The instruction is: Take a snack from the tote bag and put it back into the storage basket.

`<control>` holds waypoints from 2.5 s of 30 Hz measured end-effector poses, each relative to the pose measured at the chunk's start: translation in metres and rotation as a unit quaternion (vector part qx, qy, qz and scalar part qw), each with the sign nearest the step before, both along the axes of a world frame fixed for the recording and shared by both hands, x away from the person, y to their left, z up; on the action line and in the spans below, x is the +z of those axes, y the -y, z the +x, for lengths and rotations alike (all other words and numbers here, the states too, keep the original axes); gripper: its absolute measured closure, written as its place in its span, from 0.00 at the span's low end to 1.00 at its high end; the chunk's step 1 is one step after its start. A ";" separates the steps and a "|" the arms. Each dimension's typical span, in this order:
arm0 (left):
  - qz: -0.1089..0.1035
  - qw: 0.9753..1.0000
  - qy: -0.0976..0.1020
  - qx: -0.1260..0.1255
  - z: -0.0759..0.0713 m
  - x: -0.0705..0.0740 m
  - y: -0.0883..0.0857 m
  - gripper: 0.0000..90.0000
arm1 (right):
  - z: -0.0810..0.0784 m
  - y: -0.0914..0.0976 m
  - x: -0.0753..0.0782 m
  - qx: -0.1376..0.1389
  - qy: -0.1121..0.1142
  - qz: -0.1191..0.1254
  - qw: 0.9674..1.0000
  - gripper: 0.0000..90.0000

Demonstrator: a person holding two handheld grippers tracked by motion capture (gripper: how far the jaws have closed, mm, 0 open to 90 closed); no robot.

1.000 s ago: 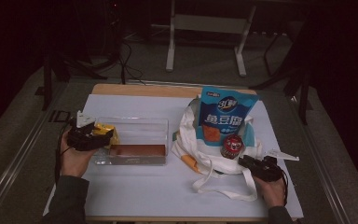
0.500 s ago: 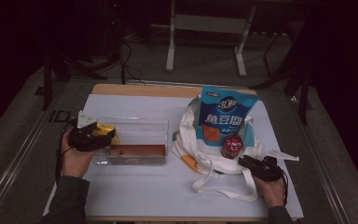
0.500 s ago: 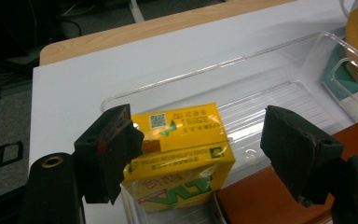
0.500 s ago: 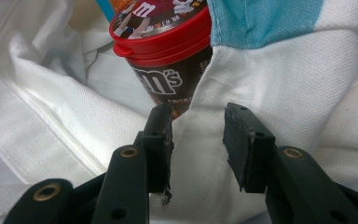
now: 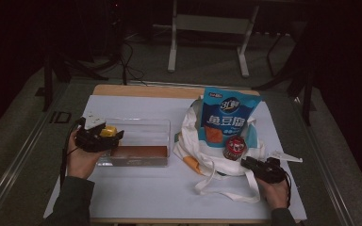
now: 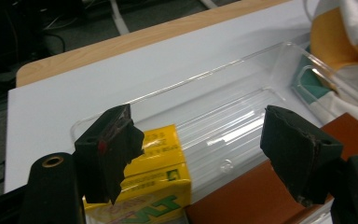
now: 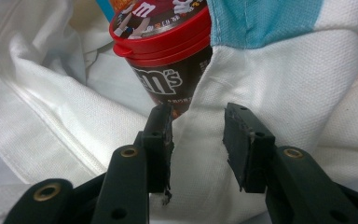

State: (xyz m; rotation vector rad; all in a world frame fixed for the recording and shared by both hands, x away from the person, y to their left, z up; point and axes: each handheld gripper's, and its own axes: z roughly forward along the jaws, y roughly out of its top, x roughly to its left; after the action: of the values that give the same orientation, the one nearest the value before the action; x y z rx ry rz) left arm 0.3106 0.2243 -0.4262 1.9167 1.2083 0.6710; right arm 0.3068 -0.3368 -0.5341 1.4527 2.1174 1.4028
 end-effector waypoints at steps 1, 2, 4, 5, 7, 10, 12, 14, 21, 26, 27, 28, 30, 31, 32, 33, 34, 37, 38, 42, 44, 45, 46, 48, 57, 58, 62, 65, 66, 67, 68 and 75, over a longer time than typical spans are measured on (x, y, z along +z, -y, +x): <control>0.000 1.000 0.001 -0.002 0.000 0.000 0.001 0.29 | 0.000 0.000 0.000 0.000 0.000 0.000 1.000 0.69; 0.000 1.000 0.001 -0.005 0.000 0.000 0.002 0.29 | 0.000 0.000 0.000 0.000 -0.001 0.000 1.000 0.69; -0.004 1.000 0.002 -0.009 -0.001 0.000 0.004 0.29 | 0.000 0.000 0.000 -0.001 0.000 0.000 1.000 0.69; -0.007 1.000 0.002 -0.013 -0.001 0.000 0.004 0.29 | 0.000 0.000 0.000 0.000 0.000 0.000 1.000 0.69; -0.013 1.000 0.000 -0.022 -0.002 0.001 0.006 0.31 | 0.000 0.000 0.000 0.000 0.000 -0.003 1.000 0.69; -0.020 0.999 0.006 -0.040 -0.004 0.001 0.010 0.32 | 0.000 -0.002 0.002 -0.002 0.003 -0.013 1.000 0.70; -0.019 0.999 0.008 -0.051 -0.006 0.002 0.014 0.32 | 0.000 -0.003 0.003 -0.002 0.002 -0.019 1.000 0.70; -0.020 0.998 0.009 -0.060 -0.007 0.001 0.018 0.31 | 0.000 -0.003 0.004 -0.003 0.000 -0.020 1.000 0.70; -0.021 0.997 0.017 -0.078 -0.010 -0.004 0.029 0.30 | 0.000 -0.007 0.007 -0.007 -0.002 -0.039 0.999 0.71; -0.026 0.994 0.037 -0.098 -0.018 -0.013 0.042 0.30 | 0.000 -0.009 0.011 -0.009 -0.001 -0.058 0.998 0.73; -0.026 0.994 0.037 -0.098 -0.018 -0.013 0.042 0.30 | 0.000 -0.009 0.011 -0.009 -0.001 -0.058 0.998 0.73; -0.025 0.994 0.033 -0.106 -0.019 -0.017 0.046 0.30 | 0.000 -0.010 0.012 -0.010 -0.001 -0.060 0.998 0.73; -0.025 0.993 0.029 -0.108 -0.020 -0.021 0.050 0.31 | -0.001 -0.011 0.013 -0.007 0.000 -0.069 0.998 0.74; -0.026 0.993 0.025 -0.111 -0.020 -0.023 0.051 0.33 | -0.001 -0.011 0.014 -0.005 0.001 -0.073 0.997 0.74; -0.025 0.993 0.023 -0.114 -0.020 -0.025 0.052 0.34 | -0.001 -0.012 0.015 -0.004 0.001 -0.076 0.997 0.74; -0.025 0.993 0.023 -0.114 -0.020 -0.025 0.052 0.34 | -0.001 -0.012 0.015 -0.004 0.001 -0.076 0.997 0.74; -0.022 0.992 0.016 -0.120 -0.021 -0.029 0.055 0.34 | -0.001 -0.012 0.017 -0.002 0.003 -0.079 0.997 0.75; -0.021 0.992 0.011 -0.125 -0.022 -0.034 0.057 0.35 | -0.003 -0.013 0.024 0.010 0.006 -0.095 0.995 0.76; -0.021 0.992 0.010 -0.124 -0.022 -0.035 0.057 0.36 | -0.002 -0.013 0.025 0.014 0.007 -0.100 0.995 0.76; -0.042 0.992 0.013 -0.121 -0.025 -0.040 0.055 0.39 | -0.001 -0.014 0.033 0.024 0.011 -0.116 0.993 0.76; -0.044 0.991 0.011 -0.126 -0.027 -0.043 0.056 0.41 | 0.000 -0.015 0.039 0.029 0.014 -0.125 0.992 0.76; -0.044 0.991 0.011 -0.127 -0.028 -0.045 0.056 0.41 | 0.001 -0.016 0.042 0.032 0.017 -0.127 0.991 0.76; -0.046 0.990 0.014 -0.132 -0.030 -0.046 0.056 0.43 | 0.001 -0.016 0.045 0.034 0.018 -0.129 0.991 0.76; -0.054 0.989 0.016 -0.138 -0.032 -0.048 0.056 0.45 | 0.003 -0.017 0.050 0.036 0.022 -0.130 0.991 0.75; -0.070 0.987 0.008 -0.144 -0.041 -0.055 0.055 0.45 | 0.009 -0.022 0.071 0.048 0.038 -0.142 0.988 0.74; -0.070 0.987 0.008 -0.147 -0.043 -0.056 0.054 0.45 | 0.011 -0.023 0.073 0.050 0.040 -0.145 0.987 0.74; -0.067 0.987 0.005 -0.149 -0.046 -0.059 0.055 0.45 | 0.020 -0.027 0.083 0.058 0.043 -0.148 0.986 0.73; -0.068 0.986 0.010 -0.153 -0.050 -0.060 0.055 0.45 | 0.027 -0.029 0.088 0.057 0.042 -0.148 0.987 0.72; -0.070 0.986 0.011 -0.154 -0.052 -0.060 0.055 0.45 | 0.029 -0.029 0.089 0.056 0.043 -0.148 0.986 0.71; -0.071 0.985 0.013 -0.154 -0.053 -0.060 0.055 0.45 | 0.031 -0.029 0.091 0.055 0.044 -0.149 0.986 0.71; -0.073 0.985 0.014 -0.155 -0.054 -0.060 0.055 0.46 | 0.033 -0.028 0.092 0.053 0.045 -0.149 0.986 0.71; -0.062 0.984 0.017 -0.167 -0.060 -0.059 0.057 0.46 | 0.043 -0.023 0.101 0.041 0.049 -0.144 0.987 0.68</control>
State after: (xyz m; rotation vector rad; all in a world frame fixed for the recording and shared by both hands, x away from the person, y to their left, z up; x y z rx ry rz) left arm 0.2509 0.1677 -0.4853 1.9329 0.8565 0.4360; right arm 0.3495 -0.3138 -0.4334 1.1740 2.2286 1.1100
